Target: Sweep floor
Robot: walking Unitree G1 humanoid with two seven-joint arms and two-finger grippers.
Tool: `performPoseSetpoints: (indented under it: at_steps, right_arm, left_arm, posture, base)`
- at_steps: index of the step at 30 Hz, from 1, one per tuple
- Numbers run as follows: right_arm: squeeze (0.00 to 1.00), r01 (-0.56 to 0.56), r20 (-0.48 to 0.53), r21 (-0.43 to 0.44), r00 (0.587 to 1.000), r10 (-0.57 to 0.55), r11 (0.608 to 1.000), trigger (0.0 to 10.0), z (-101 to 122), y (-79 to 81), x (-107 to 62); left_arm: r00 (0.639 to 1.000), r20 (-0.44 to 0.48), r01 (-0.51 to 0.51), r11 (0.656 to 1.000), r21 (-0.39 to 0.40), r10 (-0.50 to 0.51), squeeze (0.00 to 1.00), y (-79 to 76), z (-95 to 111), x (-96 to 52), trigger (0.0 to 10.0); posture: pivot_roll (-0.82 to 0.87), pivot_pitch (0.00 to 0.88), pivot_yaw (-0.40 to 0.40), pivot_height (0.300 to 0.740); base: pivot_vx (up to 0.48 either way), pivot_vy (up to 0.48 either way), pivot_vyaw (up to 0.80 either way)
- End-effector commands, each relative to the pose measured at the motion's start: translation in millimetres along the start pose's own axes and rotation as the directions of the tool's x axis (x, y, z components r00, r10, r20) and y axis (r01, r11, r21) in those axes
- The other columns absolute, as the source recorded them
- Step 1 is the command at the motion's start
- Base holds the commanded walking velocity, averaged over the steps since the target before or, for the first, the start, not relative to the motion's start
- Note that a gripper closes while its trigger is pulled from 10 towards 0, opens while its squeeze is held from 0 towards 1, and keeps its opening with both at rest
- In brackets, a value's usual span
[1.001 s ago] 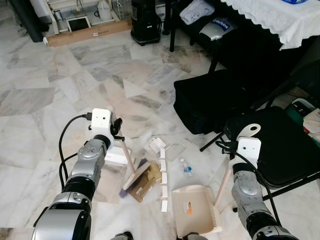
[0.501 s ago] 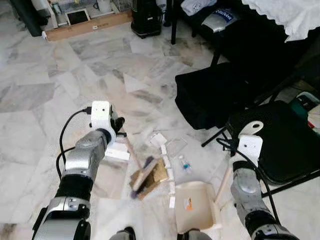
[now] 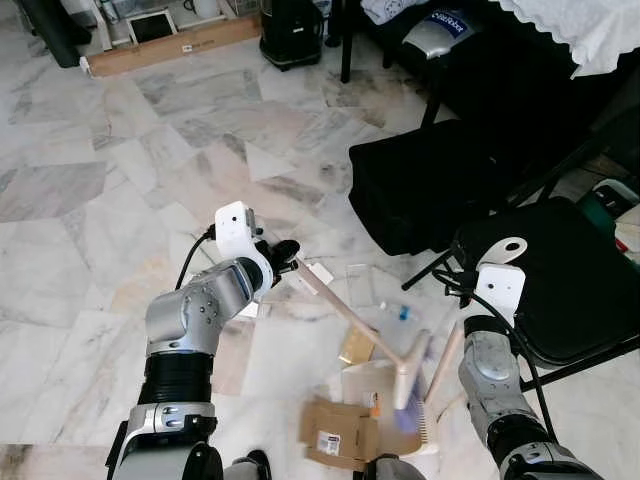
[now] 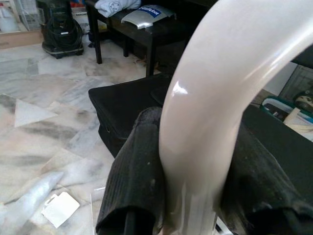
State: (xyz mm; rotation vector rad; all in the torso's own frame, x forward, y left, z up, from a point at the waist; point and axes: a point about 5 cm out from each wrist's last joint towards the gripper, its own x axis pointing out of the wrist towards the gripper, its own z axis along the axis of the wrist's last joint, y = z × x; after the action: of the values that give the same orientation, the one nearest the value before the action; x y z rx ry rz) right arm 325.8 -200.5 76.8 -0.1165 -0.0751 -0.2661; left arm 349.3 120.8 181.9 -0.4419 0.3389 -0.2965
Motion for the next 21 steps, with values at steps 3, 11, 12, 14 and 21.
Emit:
performPoseSetpoints:
  at_steps: [3, 11, 12, 14, 21]
  right_arm:
    - [0.00, -0.011, -0.052, 0.004, 0.999, 0.011, 1.000, 10.0, -9.9, 3.2, -5.7]
    - [0.00, -0.021, -0.058, 0.008, 0.998, 0.022, 1.000, 10.0, -10.3, 7.2, -5.9]
    - [0.00, -0.023, -0.059, 0.009, 0.998, 0.023, 1.000, 10.0, -10.3, 7.6, -5.9]
    - [0.00, -0.024, -0.060, 0.010, 0.998, 0.025, 1.000, 10.0, -10.1, 8.1, -5.7]
    - [0.00, -0.027, -0.058, 0.008, 0.998, 0.027, 1.000, 10.0, -10.0, 7.4, -5.6]
  left_arm:
    - [0.987, 0.162, -0.028, 0.983, 0.180, -0.001, 0.00, -4.4, 39.9, -14.5, 10.0]
    - [0.908, 0.414, -0.235, 0.893, 0.383, 0.061, 0.00, 5.5, 85.7, -35.0, 10.0]
    - [0.892, 0.446, -0.269, 0.878, 0.395, 0.072, 0.00, 8.6, 89.5, -37.5, 10.0]
    - [0.867, 0.489, -0.339, 0.836, 0.432, 0.099, 0.00, 16.5, 93.2, -41.3, 10.0]
    - [0.885, 0.427, -0.442, 0.621, 0.647, 0.185, 0.00, 42.1, 77.9, -39.5, 10.0]
  posture:
    - [0.06, 0.227, 0.006, 0.740]
    - [0.06, 0.220, 0.002, 0.740]
    - [0.06, 0.220, 0.002, 0.740]
    - [0.06, 0.218, 0.001, 0.740]
    - [0.06, 0.218, -0.002, 0.740]
  base:
    - [0.000, 0.000, 0.00]
    - [0.000, 0.000, 0.00]
    - [0.000, 0.000, 0.00]
    - [0.000, 0.000, 0.00]
    - [0.000, 0.000, 0.00]
